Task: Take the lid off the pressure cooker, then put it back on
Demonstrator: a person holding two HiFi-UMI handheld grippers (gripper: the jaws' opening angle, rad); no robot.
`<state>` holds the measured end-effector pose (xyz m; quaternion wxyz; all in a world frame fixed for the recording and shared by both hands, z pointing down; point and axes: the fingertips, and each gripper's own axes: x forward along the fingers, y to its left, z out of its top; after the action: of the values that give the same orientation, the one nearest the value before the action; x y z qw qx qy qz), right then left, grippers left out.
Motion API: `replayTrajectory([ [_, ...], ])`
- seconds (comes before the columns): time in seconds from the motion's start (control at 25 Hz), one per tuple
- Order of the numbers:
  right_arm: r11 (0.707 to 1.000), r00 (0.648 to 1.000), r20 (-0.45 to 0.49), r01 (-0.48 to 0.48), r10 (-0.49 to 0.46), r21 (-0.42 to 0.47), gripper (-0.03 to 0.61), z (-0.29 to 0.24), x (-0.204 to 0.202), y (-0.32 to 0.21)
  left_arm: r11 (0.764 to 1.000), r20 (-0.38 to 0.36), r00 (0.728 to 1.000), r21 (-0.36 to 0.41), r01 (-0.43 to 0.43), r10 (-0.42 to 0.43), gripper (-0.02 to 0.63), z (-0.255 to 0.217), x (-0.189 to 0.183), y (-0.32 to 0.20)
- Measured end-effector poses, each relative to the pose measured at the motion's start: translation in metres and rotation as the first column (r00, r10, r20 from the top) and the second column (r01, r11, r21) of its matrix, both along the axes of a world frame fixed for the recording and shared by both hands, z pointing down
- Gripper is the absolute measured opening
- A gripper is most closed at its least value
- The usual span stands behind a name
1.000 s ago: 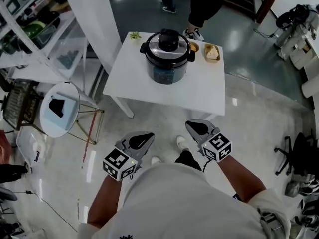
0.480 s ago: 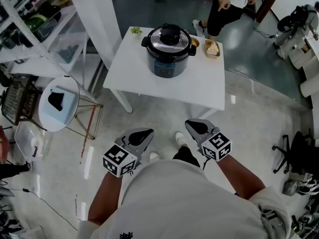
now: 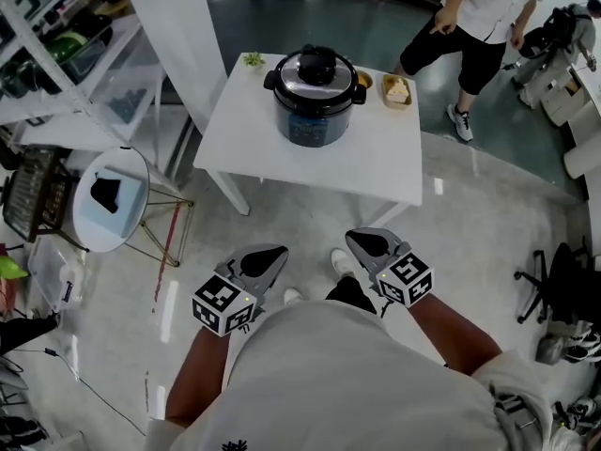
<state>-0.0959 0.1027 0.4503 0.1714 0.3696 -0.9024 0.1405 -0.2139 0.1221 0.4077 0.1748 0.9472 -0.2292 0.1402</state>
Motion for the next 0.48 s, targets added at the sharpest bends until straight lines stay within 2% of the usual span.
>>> replayTrajectory([
  [0.48,1.0,1.0,-0.002,-0.002,0.002,0.006,0.012,-0.0028,-0.0048,0.0004,1.0,0.014,1.0,-0.005,-0.026,0.026,0.006,0.0023,0.0021,-0.0003],
])
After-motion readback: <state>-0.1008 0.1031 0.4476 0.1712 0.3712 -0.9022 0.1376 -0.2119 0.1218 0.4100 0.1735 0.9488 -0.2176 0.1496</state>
